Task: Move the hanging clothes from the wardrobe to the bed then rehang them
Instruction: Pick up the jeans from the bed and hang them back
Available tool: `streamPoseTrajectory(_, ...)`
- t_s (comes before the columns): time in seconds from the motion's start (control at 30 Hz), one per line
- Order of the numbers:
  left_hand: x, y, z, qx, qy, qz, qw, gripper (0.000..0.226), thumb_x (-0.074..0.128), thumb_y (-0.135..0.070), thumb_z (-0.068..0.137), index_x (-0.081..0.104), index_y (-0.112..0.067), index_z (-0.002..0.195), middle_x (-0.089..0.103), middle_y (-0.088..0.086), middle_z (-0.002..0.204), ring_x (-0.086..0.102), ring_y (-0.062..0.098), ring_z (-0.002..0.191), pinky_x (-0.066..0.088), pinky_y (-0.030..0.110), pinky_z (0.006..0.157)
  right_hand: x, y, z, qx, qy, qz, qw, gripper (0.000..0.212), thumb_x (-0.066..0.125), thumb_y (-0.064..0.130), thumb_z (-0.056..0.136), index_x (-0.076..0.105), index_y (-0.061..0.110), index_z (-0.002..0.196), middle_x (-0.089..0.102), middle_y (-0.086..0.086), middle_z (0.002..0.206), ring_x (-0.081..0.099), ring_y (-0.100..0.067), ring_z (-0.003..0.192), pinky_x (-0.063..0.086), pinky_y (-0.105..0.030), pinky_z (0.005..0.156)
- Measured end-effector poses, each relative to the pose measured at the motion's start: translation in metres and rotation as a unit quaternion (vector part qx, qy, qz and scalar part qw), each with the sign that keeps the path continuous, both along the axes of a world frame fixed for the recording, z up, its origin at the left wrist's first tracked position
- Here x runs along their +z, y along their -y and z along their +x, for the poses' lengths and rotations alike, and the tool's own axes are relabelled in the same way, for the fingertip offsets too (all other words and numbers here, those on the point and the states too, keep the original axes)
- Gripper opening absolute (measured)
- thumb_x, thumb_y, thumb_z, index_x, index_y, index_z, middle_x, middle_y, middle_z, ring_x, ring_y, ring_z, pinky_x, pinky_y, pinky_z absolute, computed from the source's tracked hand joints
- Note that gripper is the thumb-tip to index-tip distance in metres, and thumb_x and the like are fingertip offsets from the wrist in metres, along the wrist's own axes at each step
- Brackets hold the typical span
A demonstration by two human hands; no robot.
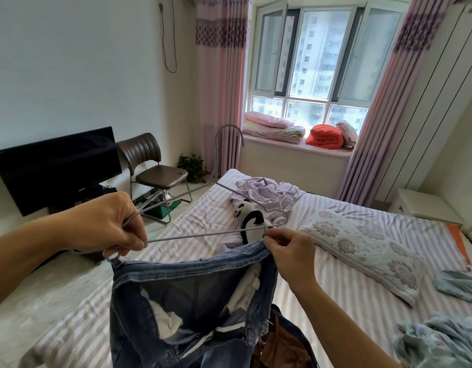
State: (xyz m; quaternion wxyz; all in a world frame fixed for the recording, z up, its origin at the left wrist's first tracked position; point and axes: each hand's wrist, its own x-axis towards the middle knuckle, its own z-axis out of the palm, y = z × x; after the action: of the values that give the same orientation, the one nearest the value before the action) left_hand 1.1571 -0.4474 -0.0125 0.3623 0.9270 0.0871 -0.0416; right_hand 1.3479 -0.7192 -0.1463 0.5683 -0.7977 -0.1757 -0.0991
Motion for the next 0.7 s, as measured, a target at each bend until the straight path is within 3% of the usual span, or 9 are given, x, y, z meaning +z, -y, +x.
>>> streamPoseTrajectory(0.17, 0.002, -0.007, -0.017, 0.01, 0.012, -0.012, 1.0, 0.012, 0.075, 0.004, 0.077, 0.076, -0.004, 0.068, 0.065, 0.021, 0.057, 0.055, 0.026, 0.044, 0.048, 0.029, 0.046, 0.006, 0.007, 0.001, 0.01, -0.145, 0.129, 0.981, 0.025, 0.079, 0.025, 0.079, 0.063, 0.018, 0.095, 0.071, -0.009, 0.092, 0.069, -0.02, 0.079, 0.058, -0.038, 0.075)
streamPoseTrajectory(0.23, 0.005, -0.009, -0.026, 0.009, 0.016, -0.008, 1.0, 0.012, 0.076, 0.004, 0.076, 0.076, -0.004, 0.068, 0.065, 0.021, 0.056, 0.055, 0.026, 0.044, 0.048, 0.029, 0.046, 0.02, 0.007, 0.0, -0.019, -0.101, 0.111, 0.988, 0.027, 0.075, 0.03, 0.084, 0.057, 0.021, 0.103, 0.067, -0.002, 0.103, 0.065, -0.017, 0.089, 0.054, -0.036, 0.08)
streamPoseTrajectory(0.3, 0.009, -0.01, -0.038, 0.009, 0.02, -0.012, 1.0, 0.009, 0.078, 0.001, 0.074, 0.077, -0.005, 0.068, 0.065, 0.021, 0.057, 0.055, 0.025, 0.044, 0.048, 0.029, 0.046, 0.039, 0.003, -0.004, -0.02, 0.009, 0.041, 0.999, 0.031, 0.071, 0.033, 0.088, 0.056, 0.028, 0.115, 0.063, 0.011, 0.113, 0.058, -0.009, 0.101, 0.047, -0.031, 0.088)
streamPoseTrajectory(0.33, 0.012, -0.01, -0.045, 0.011, 0.022, -0.013, 1.0, 0.004, 0.08, -0.005, 0.071, 0.077, -0.006, 0.068, 0.066, 0.021, 0.057, 0.055, 0.025, 0.044, 0.048, 0.029, 0.046, 0.049, -0.001, -0.007, 0.003, 0.065, -0.009, 0.998, 0.031, 0.067, 0.036, 0.09, 0.059, 0.029, 0.119, 0.06, 0.016, 0.117, 0.054, -0.006, 0.107, 0.042, -0.03, 0.092)
streamPoseTrajectory(0.4, 0.018, -0.01, -0.06, 0.012, 0.025, -0.004, 1.0, 0.018, 0.081, -0.025, 0.061, 0.078, -0.008, 0.068, 0.068, 0.017, 0.058, 0.058, 0.023, 0.044, 0.05, 0.027, 0.047, 0.071, -0.014, -0.018, 0.086, 0.13, -0.097, 0.983, 0.025, 0.061, 0.037, 0.094, 0.065, 0.029, 0.117, 0.061, 0.021, 0.113, 0.052, -0.003, 0.111, 0.039, -0.028, 0.095)
streamPoseTrajectory(0.47, 0.024, -0.013, -0.079, 0.021, 0.028, -0.004, 0.999, 0.034, 0.087, -0.039, 0.053, 0.079, -0.01, 0.069, 0.069, 0.015, 0.059, 0.06, 0.021, 0.044, 0.051, 0.027, 0.047, 0.09, -0.029, -0.034, 0.172, 0.145, -0.144, 0.964, 0.013, 0.059, 0.033, 0.096, 0.071, 0.029, 0.101, 0.066, 0.023, 0.092, 0.059, 0.002, 0.093, 0.043, -0.025, 0.084)
streamPoseTrajectory(0.57, 0.031, -0.018, -0.116, 0.047, 0.024, -0.011, 0.999, 0.046, 0.083, -0.052, 0.049, 0.079, -0.011, 0.07, 0.068, 0.014, 0.058, 0.061, 0.02, 0.044, 0.051, 0.027, 0.049, 0.107, -0.047, -0.057, 0.255, 0.152, -0.177, 0.938, 0.018, 0.058, 0.028, 0.096, 0.07, 0.025, 0.083, 0.067, 0.015, 0.069, 0.061, -0.001, 0.069, 0.048, -0.03, 0.07)
streamPoseTrajectory(0.63, 0.033, -0.02, -0.144, 0.079, 0.01, 0.006, 0.997, 0.03, 0.081, -0.039, 0.058, 0.079, -0.011, 0.07, 0.068, 0.014, 0.058, 0.061, 0.02, 0.046, 0.052, 0.029, 0.052, 0.115, -0.057, -0.074, 0.304, 0.157, -0.17, 0.924, 0.015, 0.059, 0.024, 0.096, 0.072, 0.022, 0.088, 0.067, 0.011, 0.067, 0.059, -0.007, 0.06, 0.05, -0.032, 0.065)
streamPoseTrajectory(0.7, 0.035, -0.018, -0.173, 0.108, -0.003, 0.029, 0.994, 0.004, 0.082, -0.009, 0.071, 0.079, -0.01, 0.07, 0.068, 0.016, 0.059, 0.061, 0.025, 0.049, 0.053, 0.031, 0.055, 0.122, -0.065, -0.091, 0.359, 0.14, -0.147, 0.911, 0.014, 0.06, 0.018, 0.096, 0.072, 0.021, 0.089, 0.066, 0.008, 0.064, 0.052, -0.01, 0.054, 0.046, -0.03, 0.058)
